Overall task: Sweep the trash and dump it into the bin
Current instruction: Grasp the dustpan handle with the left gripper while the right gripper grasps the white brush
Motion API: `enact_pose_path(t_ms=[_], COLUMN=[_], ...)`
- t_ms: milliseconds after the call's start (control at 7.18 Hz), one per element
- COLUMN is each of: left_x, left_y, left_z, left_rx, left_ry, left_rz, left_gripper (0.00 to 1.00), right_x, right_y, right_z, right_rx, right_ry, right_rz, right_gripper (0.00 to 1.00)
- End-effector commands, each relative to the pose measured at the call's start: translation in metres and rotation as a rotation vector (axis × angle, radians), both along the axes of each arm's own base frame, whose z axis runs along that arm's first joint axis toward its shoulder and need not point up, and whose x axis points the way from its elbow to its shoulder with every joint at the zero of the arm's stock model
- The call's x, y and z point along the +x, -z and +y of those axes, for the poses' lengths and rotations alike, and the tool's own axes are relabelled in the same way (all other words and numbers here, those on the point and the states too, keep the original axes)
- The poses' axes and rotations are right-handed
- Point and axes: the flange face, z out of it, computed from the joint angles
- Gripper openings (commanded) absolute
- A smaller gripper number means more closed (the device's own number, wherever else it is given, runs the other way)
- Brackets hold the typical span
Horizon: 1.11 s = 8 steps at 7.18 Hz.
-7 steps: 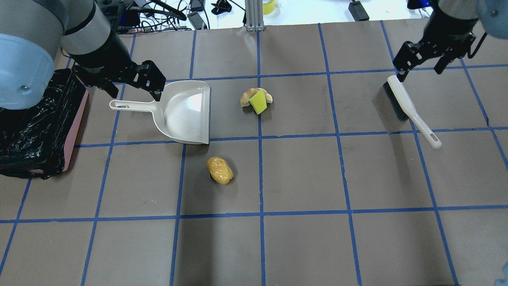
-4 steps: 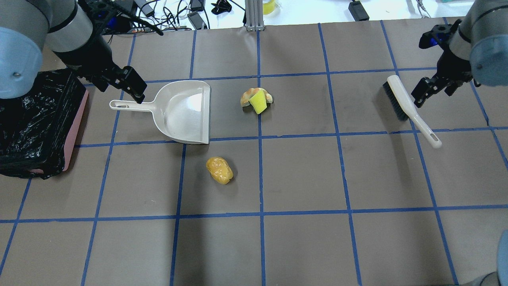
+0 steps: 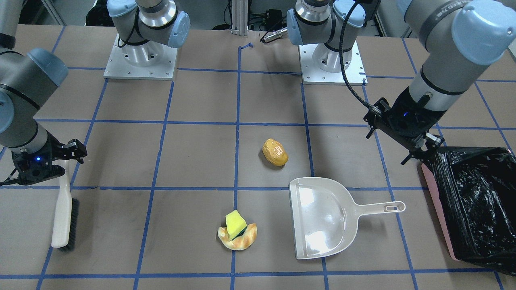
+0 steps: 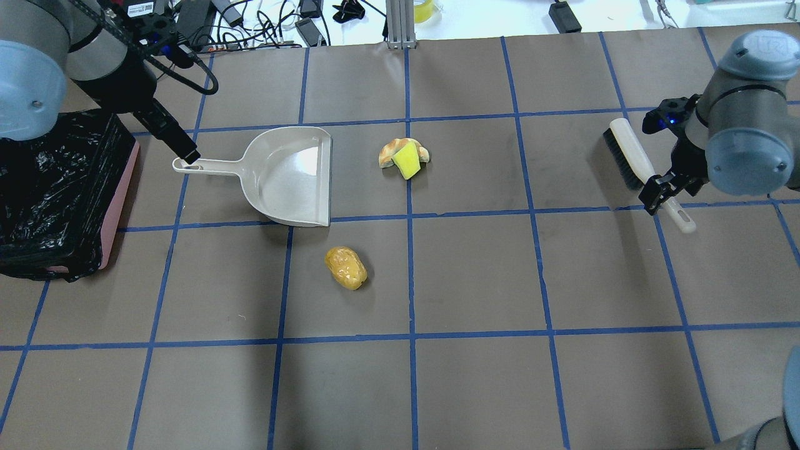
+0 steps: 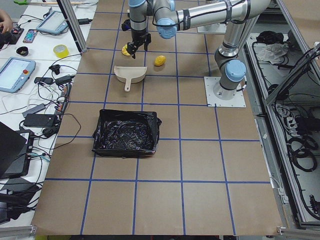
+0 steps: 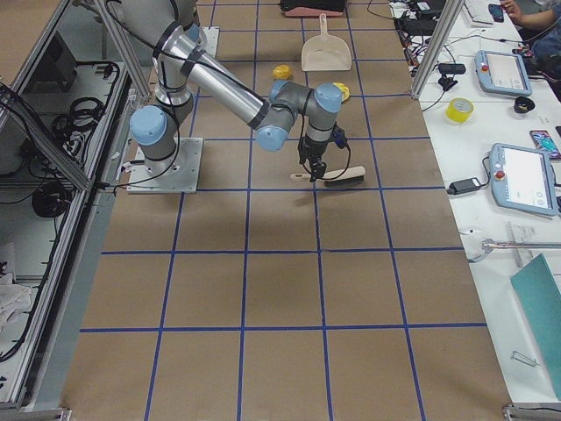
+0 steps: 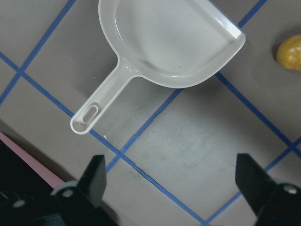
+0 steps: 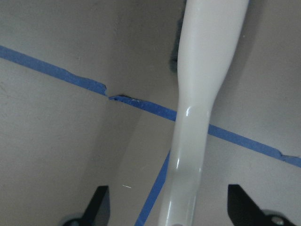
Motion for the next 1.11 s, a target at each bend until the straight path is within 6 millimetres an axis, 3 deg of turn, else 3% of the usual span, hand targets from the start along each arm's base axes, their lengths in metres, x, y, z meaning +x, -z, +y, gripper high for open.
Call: enact_pose_path(t_ms=[0,139,418,557,835,975], left_x=[0.016,0.025,0.037,0.04,0.051,0.052], left_y=[0.038,0.055,0.092,0.11,0.125,0.14], left_z=[-0.029,-0.042,-0.065,-0.073,-0.08,-0.083], left_rx=[0.001,-0.006,0.006,0.022,0.042,0.063], left_ry=[0.287,0.361,0.572,0.625,0.637,0.657], left_rz=[-0.029,-0.056,-0.139,-0.142,-0.132,-0.12], left_gripper=[0.98,0.99,0.98,0.97,0.97,0.96], right_x=[-0.013,-0.015,-0.014,-0.015,-0.016,-0.016], right_y=[0.015,0.016,0.015,0.014,0.011,0.004], right_z=[0.003,0.003,0.002,0.001,0.001,0.0], right_rx=[0.023,0.022,0.02,0.015,0.008,-0.007], right_ry=[0.023,0.027,0.032,0.04,0.059,0.076], right_rz=[-0.005,-0.005,-0.003,-0.001,0.002,0.007], right_gripper=[0.85,0.79,0.41,0.3,0.11,0.08])
